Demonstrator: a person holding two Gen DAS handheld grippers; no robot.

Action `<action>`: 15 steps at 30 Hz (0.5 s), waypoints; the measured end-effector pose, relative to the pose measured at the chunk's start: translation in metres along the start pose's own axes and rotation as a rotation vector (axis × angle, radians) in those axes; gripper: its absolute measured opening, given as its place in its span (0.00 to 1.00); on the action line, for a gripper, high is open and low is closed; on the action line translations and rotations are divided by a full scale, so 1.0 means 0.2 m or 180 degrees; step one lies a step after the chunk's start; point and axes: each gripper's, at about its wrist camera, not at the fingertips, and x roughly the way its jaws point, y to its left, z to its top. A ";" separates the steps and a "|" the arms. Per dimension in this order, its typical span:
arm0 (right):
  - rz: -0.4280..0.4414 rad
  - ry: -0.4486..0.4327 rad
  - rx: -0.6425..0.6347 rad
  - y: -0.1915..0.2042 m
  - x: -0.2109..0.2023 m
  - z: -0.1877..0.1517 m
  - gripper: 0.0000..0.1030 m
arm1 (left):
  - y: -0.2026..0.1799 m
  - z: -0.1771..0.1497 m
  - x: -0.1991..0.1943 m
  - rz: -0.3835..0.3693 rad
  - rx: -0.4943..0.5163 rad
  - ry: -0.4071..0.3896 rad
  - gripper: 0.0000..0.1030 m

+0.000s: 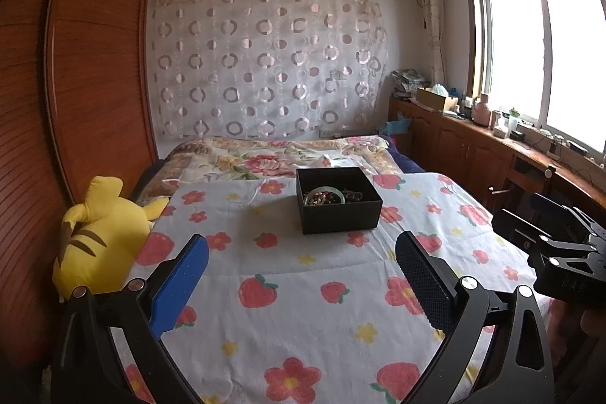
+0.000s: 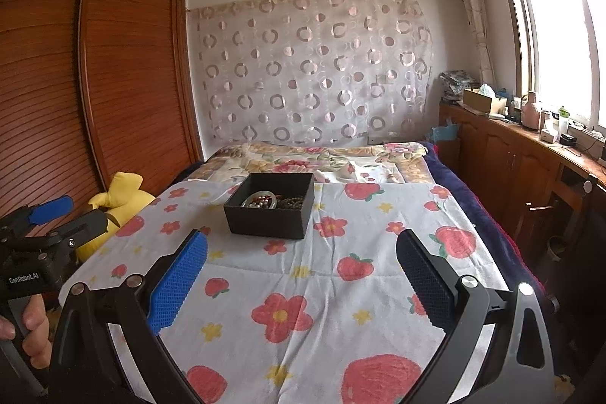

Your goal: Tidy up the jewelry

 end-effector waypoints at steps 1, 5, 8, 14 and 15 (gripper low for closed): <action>-0.0001 0.0003 0.0000 0.01 0.00 0.00 0.98 | 0.00 0.00 0.00 0.0000 0.0001 0.0002 0.93; 0.0001 -0.0001 0.0004 0.01 0.00 0.00 0.98 | 0.00 -0.01 0.00 -0.0003 0.0002 0.0002 0.93; -0.0005 -0.0005 0.0001 0.00 0.00 0.00 0.98 | 0.00 0.00 0.00 -0.0003 -0.0001 0.0000 0.93; -0.0008 -0.0007 0.0007 0.01 0.00 -0.01 0.98 | 0.00 -0.01 0.00 -0.0004 -0.0008 -0.0002 0.93; -0.0008 -0.0009 0.0006 0.02 0.00 -0.01 0.98 | 0.00 0.00 0.00 0.0001 -0.0004 -0.0003 0.93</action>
